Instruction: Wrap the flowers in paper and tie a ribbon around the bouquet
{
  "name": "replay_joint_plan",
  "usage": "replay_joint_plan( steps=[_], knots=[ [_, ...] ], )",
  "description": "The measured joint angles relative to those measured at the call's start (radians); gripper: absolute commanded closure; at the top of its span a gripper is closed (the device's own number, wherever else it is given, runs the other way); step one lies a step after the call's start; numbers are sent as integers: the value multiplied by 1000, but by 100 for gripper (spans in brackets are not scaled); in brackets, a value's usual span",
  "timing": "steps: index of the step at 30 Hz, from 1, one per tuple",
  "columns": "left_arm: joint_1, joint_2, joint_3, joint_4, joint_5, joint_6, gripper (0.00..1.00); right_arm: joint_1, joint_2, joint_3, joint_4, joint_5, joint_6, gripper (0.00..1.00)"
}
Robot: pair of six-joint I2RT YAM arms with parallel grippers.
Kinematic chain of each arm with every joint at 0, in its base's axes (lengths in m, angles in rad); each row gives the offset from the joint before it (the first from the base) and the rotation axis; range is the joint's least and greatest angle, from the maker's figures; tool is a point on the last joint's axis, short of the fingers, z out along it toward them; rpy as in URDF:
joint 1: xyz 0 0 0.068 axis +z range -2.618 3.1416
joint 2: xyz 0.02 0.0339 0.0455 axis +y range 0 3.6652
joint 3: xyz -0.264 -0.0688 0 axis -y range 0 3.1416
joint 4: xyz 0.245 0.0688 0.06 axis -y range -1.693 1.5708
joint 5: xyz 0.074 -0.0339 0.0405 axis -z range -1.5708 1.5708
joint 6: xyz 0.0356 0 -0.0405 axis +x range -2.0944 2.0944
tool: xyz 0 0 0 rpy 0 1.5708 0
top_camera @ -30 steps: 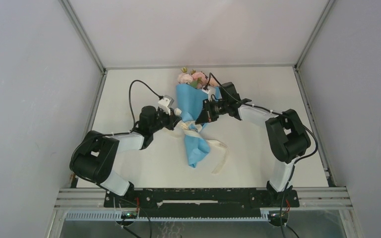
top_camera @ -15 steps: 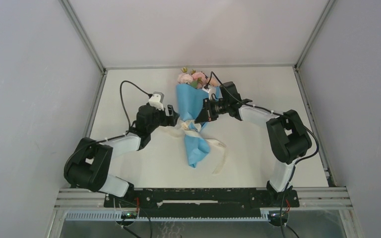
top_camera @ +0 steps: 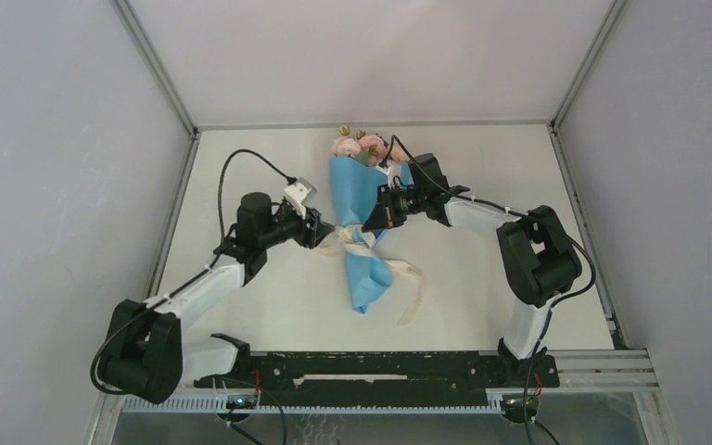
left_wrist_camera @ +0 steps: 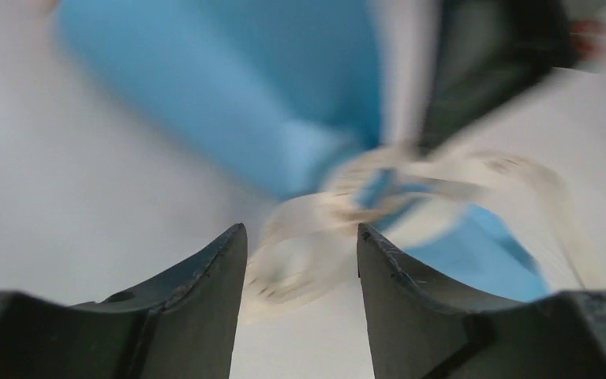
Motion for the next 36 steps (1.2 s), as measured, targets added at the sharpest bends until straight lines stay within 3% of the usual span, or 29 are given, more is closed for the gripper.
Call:
replay_joint_plan(
  steps=[4, 8, 13, 19, 23, 26, 29, 33, 36],
  knots=[
    [-54, -31, -1, 37, 347, 241, 43, 0, 0, 0, 3, 0, 1, 100],
    [-103, 65, 0, 9, 472, 460, 43, 0, 0, 0, 3, 0, 5, 100],
    [-158, 154, 0, 22, 462, 659, 42, 0, 0, 0, 4, 0, 10, 100],
    [-174, 200, 0, 57, 425, 789, 70, 0, 0, 0, 6, -1, 12, 100],
    [-175, 201, 0, 29, 418, 877, 84, -3, 0, 0, 6, -2, 12, 100],
    [-175, 202, 0, 8, 410, 919, 87, -3, 0, 0, 6, -3, 12, 100],
    [-175, 206, 0, -1, 395, 951, 99, -4, 0, 0, 7, -6, 13, 100],
    [-175, 213, 0, 2, 368, 975, 100, -4, 0, 0, 6, -10, 14, 100],
    [-175, 213, 1, 66, 322, 878, 100, -4, 0, 0, 5, -13, 13, 100]
  ],
)
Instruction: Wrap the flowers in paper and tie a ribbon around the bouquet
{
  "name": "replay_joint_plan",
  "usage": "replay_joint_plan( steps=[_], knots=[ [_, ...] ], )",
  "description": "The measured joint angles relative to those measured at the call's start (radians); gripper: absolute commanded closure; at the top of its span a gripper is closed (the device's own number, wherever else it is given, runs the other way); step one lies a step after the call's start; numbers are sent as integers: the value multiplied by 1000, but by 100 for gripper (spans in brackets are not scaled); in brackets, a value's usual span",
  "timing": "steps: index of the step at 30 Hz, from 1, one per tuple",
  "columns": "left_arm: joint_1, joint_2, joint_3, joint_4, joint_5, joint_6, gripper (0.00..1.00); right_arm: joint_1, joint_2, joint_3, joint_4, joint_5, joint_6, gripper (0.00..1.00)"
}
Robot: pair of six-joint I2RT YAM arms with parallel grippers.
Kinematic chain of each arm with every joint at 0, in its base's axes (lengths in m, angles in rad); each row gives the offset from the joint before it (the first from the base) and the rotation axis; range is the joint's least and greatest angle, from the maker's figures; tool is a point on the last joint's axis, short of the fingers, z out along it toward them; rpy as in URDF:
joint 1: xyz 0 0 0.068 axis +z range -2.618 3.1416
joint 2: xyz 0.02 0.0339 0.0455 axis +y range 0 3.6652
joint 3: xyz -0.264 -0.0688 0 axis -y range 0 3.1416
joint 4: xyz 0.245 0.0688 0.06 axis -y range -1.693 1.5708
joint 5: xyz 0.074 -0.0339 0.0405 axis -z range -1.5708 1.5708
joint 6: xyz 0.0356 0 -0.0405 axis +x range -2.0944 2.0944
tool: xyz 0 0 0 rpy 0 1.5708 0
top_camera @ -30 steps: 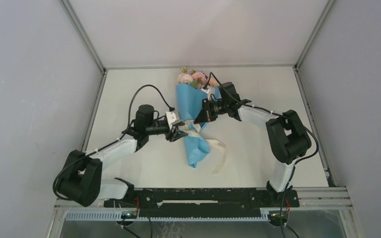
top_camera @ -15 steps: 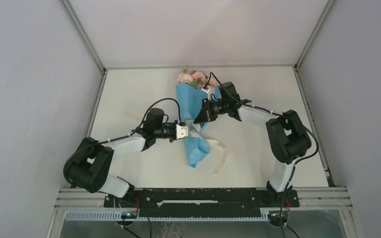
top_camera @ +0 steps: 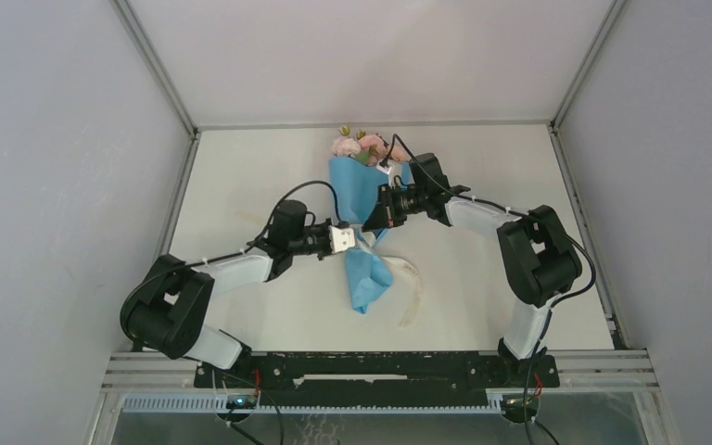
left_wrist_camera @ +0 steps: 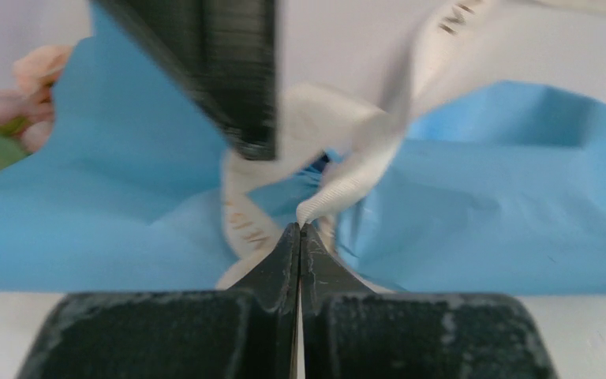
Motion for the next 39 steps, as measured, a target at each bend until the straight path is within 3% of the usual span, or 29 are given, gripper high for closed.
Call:
replay_joint_plan(
  steps=[6, 26, 29, 35, 39],
  knots=[
    [2, 0, 51, 95, -60, -166, 100, 1, 0, 0, 0, -10, 2, 100],
    [-21, 79, 74, -16, 19, 79, 100, 2, 2, -71, 202, -37, 190, 100],
    [-28, 98, 83, 7, 11, 61, 100, 2, 2, -71, 213, -42, 196, 100],
    [-31, 133, 109, 71, -47, 23, 100, -33, 2, -71, 182, -61, 170, 66],
    [-34, 145, 111, 73, -61, 67, 100, -58, 7, -63, 143, -64, 137, 60]
  ],
)
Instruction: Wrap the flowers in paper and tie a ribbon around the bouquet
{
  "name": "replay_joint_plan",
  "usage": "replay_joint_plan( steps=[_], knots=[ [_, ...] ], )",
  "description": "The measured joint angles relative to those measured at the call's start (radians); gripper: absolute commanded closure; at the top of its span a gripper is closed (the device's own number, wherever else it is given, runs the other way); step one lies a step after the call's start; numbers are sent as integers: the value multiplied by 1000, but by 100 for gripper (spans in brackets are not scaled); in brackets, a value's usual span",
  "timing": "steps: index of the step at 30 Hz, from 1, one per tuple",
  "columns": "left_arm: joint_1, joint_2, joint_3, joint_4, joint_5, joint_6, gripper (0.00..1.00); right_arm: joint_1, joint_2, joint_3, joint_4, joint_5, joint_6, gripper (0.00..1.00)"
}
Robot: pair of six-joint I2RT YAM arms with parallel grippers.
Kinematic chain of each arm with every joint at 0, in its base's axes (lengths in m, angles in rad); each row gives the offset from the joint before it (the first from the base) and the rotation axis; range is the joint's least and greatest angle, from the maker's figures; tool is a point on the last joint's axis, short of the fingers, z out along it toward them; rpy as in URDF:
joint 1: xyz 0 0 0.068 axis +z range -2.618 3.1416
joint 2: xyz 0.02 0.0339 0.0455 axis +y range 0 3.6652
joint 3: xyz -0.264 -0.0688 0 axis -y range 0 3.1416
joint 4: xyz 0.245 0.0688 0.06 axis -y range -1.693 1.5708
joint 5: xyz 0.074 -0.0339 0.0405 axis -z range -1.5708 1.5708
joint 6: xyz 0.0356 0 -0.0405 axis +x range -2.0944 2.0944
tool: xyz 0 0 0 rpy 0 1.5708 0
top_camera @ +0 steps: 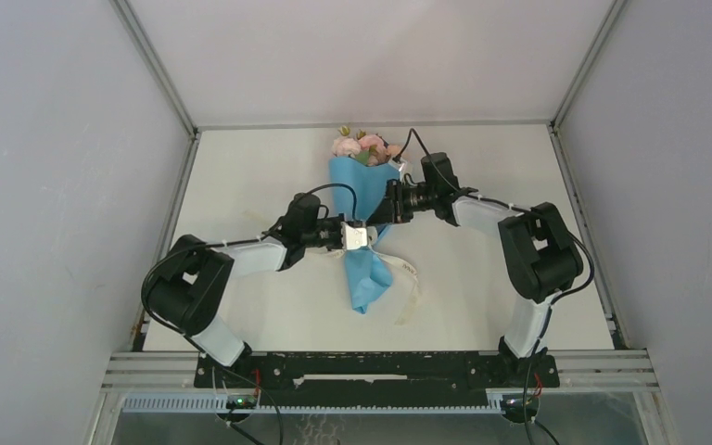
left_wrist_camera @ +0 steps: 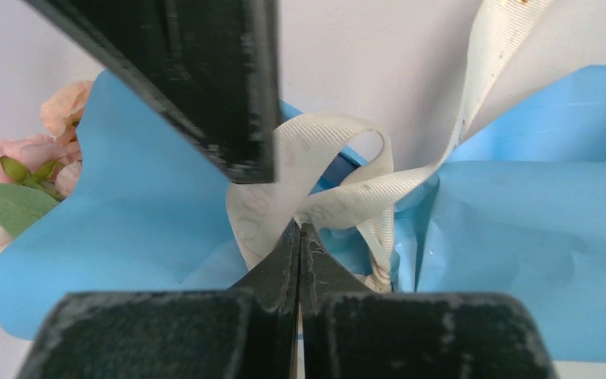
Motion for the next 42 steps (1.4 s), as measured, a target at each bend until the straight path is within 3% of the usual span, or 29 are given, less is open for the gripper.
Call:
replay_joint_plan(
  steps=[7, 11, 15, 19, 27, 42],
  knots=[
    [-8, 12, 0, -23, -10, 75, 100, -52, 21, 46, -46, 14, -47, 60],
    [-9, 12, 0, -30, -22, 93, 100, -71, 21, 46, -64, 56, -62, 85],
    [-11, 12, 0, -31, -25, 101, 100, -66, 46, 59, -68, 82, -78, 91],
    [-11, 12, 0, -31, -25, 101, 100, -32, 90, 64, -82, 80, -93, 90],
    [-11, 12, 0, -30, -26, 100, 100, 8, 127, 70, -100, -2, -106, 76],
    [-11, 12, 0, -30, -25, 100, 100, 7, 127, 75, -57, -45, -92, 68]
  ],
)
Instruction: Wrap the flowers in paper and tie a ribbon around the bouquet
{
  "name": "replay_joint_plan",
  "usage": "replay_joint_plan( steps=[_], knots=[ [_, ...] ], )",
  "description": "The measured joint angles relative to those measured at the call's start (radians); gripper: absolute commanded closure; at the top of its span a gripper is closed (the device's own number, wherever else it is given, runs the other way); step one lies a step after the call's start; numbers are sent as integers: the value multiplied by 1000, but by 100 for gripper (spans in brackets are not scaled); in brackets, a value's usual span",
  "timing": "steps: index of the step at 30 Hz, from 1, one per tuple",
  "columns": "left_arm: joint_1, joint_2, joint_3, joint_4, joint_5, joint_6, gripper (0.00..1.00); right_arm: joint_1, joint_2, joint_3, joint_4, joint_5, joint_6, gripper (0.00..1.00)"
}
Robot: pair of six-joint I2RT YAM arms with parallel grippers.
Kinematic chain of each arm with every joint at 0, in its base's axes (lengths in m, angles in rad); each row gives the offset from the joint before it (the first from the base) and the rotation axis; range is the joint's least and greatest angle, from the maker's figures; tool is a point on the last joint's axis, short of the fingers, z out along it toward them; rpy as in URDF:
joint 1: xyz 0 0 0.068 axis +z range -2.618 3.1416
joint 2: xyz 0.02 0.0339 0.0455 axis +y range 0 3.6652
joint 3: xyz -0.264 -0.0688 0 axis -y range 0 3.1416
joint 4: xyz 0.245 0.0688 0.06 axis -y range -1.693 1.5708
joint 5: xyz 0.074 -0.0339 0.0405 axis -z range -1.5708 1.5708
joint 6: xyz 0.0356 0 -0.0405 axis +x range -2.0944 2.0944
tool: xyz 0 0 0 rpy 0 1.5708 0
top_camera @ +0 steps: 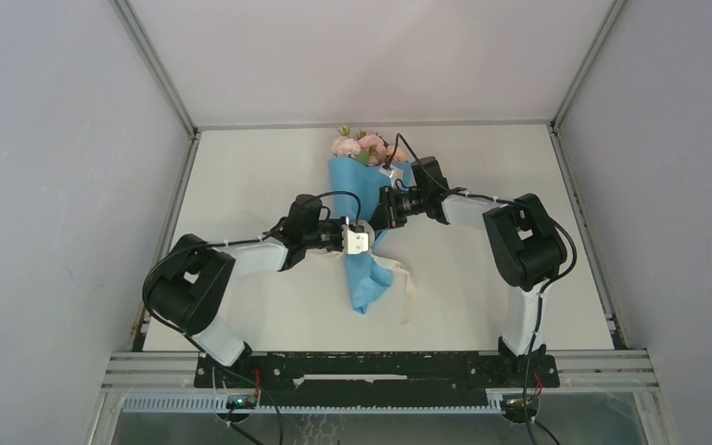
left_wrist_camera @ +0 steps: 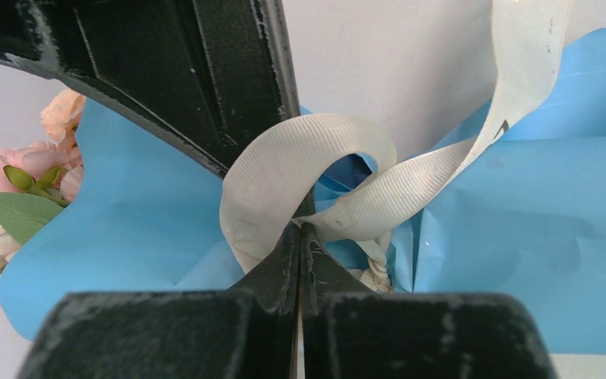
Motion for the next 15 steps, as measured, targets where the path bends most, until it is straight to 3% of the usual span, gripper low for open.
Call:
replay_joint_plan(
  steps=[15],
  knots=[
    [0, 0, 0, 1, -2, -3, 100, 21, 13, 0, 37, 17, 19, 63]
  ],
)
